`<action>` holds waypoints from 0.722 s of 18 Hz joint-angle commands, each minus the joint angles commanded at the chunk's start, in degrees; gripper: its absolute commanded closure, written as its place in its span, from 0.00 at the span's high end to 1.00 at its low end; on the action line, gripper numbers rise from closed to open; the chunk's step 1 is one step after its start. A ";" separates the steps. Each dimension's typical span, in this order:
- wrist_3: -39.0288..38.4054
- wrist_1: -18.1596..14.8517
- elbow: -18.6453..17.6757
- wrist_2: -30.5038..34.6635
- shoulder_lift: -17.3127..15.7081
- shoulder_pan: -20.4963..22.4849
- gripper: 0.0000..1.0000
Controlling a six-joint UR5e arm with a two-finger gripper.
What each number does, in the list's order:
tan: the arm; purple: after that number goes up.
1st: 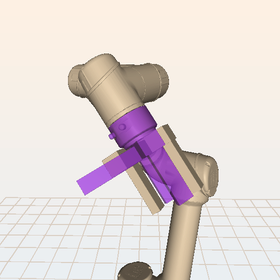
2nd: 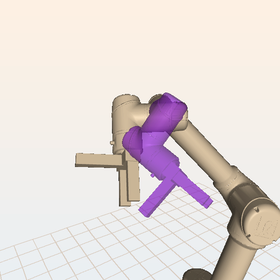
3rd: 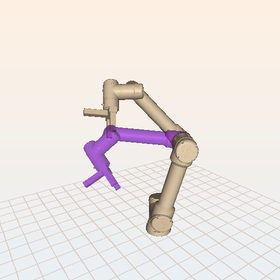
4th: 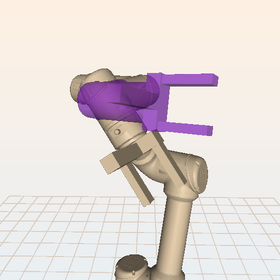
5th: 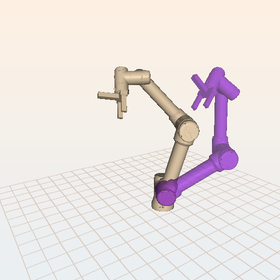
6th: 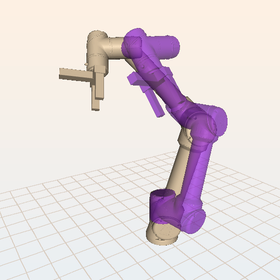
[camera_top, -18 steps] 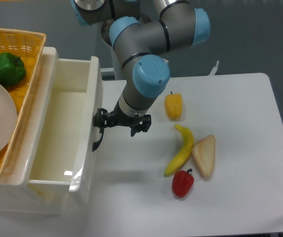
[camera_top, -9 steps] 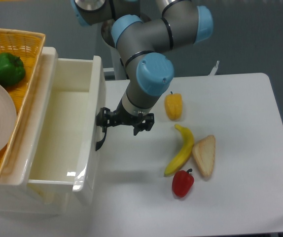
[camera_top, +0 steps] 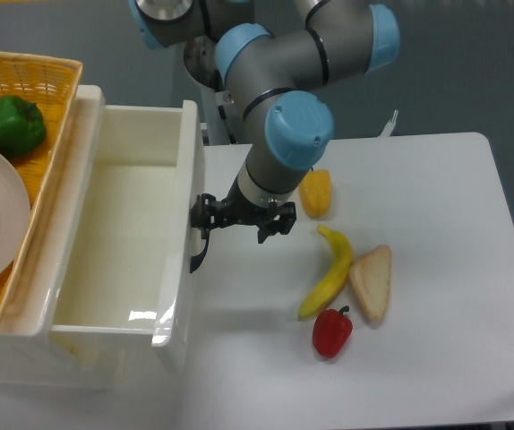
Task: Slide the top white drawer open
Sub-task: 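Keep pulling the drawer handle further out toward the banana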
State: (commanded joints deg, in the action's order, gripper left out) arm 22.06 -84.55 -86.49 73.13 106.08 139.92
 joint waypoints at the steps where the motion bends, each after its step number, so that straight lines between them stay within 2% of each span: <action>1: 0.00 -0.09 0.00 0.00 0.09 0.00 1.00; 13: 0.26 -0.26 0.44 -0.09 -0.09 1.84 1.00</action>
State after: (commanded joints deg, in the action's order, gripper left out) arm 22.32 -84.81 -86.04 73.04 106.00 141.77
